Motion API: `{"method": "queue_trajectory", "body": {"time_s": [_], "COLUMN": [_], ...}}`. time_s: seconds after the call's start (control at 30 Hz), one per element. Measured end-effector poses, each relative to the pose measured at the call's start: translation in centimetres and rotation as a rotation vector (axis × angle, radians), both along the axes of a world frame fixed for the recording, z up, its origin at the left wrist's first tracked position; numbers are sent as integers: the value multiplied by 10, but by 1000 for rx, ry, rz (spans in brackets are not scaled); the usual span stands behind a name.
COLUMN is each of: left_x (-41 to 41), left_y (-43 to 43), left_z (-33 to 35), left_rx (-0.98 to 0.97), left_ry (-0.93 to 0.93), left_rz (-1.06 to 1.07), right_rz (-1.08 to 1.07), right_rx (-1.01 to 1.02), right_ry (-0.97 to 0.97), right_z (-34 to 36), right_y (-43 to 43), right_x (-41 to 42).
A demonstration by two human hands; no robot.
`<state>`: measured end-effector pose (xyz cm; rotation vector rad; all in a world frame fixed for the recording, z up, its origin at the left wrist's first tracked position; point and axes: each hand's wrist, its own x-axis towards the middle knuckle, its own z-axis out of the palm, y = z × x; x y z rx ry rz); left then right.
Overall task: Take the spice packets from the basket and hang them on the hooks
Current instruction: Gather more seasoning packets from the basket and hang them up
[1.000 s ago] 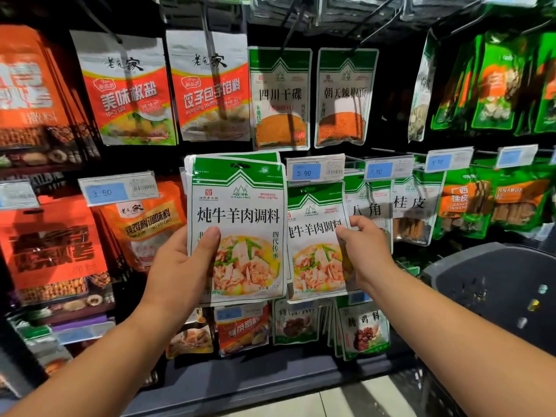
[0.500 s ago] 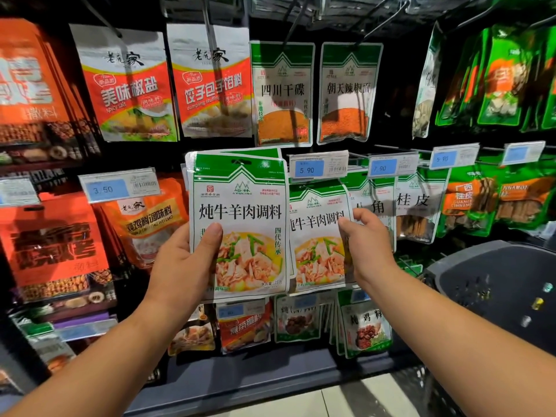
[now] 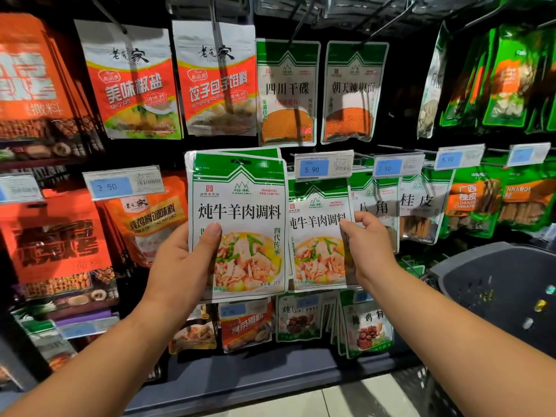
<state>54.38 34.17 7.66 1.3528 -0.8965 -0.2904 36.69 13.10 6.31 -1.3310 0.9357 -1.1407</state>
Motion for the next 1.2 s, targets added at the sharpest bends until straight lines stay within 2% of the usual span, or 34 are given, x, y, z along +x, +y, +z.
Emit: {"method": "queue_trajectory", "body": {"time_s": [0.37,0.8,1.0,1.2], "left_x": [8,3,-4,-17], "left_y": [1,-10,-12,-17], "left_z": [0,-7,-12,-11], "left_rx": [7,37,34,26], "left_ry": [32,52,121,127], "left_rz": [40,-6,-56,-69], "right_rz": [-20,-185,-143,143], "right_rx": [-53,-200,-285,-243], "right_ry": [64,394,376,149], "right_z": [-11,-11,-6,12], "right_y": [-28,-44,-11,31], "right_x": [16,38,10,-10]}}
